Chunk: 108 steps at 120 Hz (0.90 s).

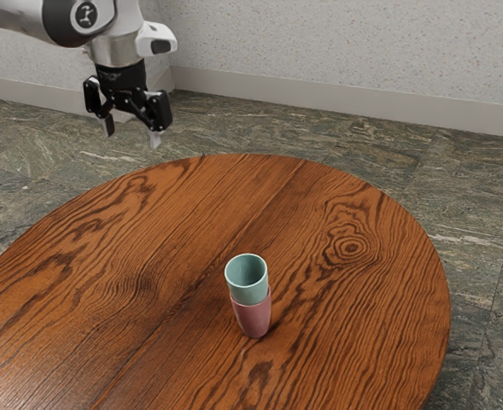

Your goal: Place the left cup onto the right cup

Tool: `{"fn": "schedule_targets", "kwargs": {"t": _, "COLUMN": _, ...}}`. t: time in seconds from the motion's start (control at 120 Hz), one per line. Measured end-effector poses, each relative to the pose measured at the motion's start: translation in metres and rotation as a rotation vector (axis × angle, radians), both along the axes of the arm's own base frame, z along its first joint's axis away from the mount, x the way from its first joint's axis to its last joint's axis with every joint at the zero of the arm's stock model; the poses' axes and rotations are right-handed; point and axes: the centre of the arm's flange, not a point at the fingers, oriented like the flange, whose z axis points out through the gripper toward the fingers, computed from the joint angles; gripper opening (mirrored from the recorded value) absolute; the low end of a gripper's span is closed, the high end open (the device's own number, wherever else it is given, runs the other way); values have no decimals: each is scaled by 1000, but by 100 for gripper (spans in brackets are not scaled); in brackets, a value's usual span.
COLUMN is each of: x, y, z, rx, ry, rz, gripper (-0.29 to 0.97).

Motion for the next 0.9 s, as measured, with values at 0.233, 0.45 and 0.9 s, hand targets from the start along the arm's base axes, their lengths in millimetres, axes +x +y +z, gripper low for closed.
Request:
{"fn": "schedule_targets", "kwargs": {"t": 0.233, "x": -4, "y": -40, "z": 0, "rx": 1, "ry": 5, "rz": -93, "gripper": 68}}
{"fn": "schedule_targets", "kwargs": {"t": 0.45, "x": -6, "y": -53, "z": 0, "rx": 1, "ry": 7, "rz": -129, "gripper": 68}}
{"fn": "schedule_targets", "kwargs": {"t": 0.9, "x": -1, "y": -4, "z": 0, "rx": 1, "ry": 10, "rz": -55, "gripper": 68}}
